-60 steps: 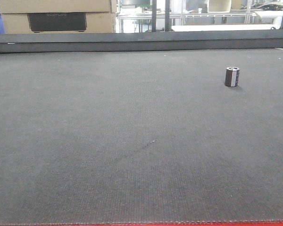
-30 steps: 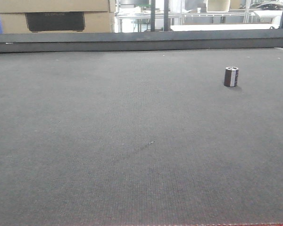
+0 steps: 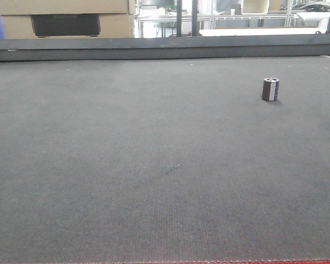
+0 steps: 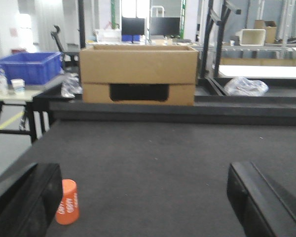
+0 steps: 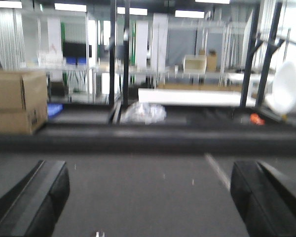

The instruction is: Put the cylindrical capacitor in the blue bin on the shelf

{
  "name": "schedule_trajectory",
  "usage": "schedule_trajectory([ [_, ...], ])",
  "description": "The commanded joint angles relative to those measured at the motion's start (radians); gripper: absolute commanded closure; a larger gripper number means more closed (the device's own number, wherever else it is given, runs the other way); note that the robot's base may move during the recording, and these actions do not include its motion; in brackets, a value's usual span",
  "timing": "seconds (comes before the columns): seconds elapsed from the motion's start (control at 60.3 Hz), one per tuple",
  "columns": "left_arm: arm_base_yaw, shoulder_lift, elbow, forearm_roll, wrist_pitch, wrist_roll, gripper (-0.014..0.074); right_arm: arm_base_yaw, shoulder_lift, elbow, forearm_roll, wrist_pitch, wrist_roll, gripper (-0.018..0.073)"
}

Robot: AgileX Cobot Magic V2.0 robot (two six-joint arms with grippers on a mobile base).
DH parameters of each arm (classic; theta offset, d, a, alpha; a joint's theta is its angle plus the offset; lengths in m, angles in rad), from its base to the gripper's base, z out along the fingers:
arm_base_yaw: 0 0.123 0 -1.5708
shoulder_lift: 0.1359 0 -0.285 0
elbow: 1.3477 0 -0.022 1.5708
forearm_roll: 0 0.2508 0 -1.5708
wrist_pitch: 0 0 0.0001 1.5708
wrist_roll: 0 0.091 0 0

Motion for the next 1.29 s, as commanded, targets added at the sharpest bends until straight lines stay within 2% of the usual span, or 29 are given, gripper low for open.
schedule_trajectory([
  [0.0, -0.012, 0.009, -0.008, -0.048, -0.002, -0.007, 0.0003, 0.006, 0.085, 0.005, 0.004, 0.006, -0.003, -0.001],
  [0.133, -0.022, 0.009, -0.008, -0.063, -0.021, -0.007, 0.0007, 0.065, 0.222, 0.072, 0.004, -0.087, -0.003, -0.001],
  [0.348, -0.04, 0.009, -0.008, -0.063, -0.021, -0.007, 0.0007, 0.167, 0.488, 0.151, -0.047, -0.358, -0.003, -0.001],
  [0.696, -0.04, 0.009, -0.008, -0.063, -0.021, -0.007, 0.0007, 0.178, 0.921, 0.146, -0.049, -0.955, -0.003, -0.001],
  [0.995, -0.04, 0.009, -0.008, -0.04, -0.021, -0.007, 0.0007, 0.178, 1.212, -0.073, -0.049, -0.978, -0.003, -0.001],
  [1.276, -0.04, 0.009, -0.008, -0.04, -0.021, -0.007, 0.0007, 0.178, 1.387, -0.281, -0.043, -0.914, -0.003, -0.001],
])
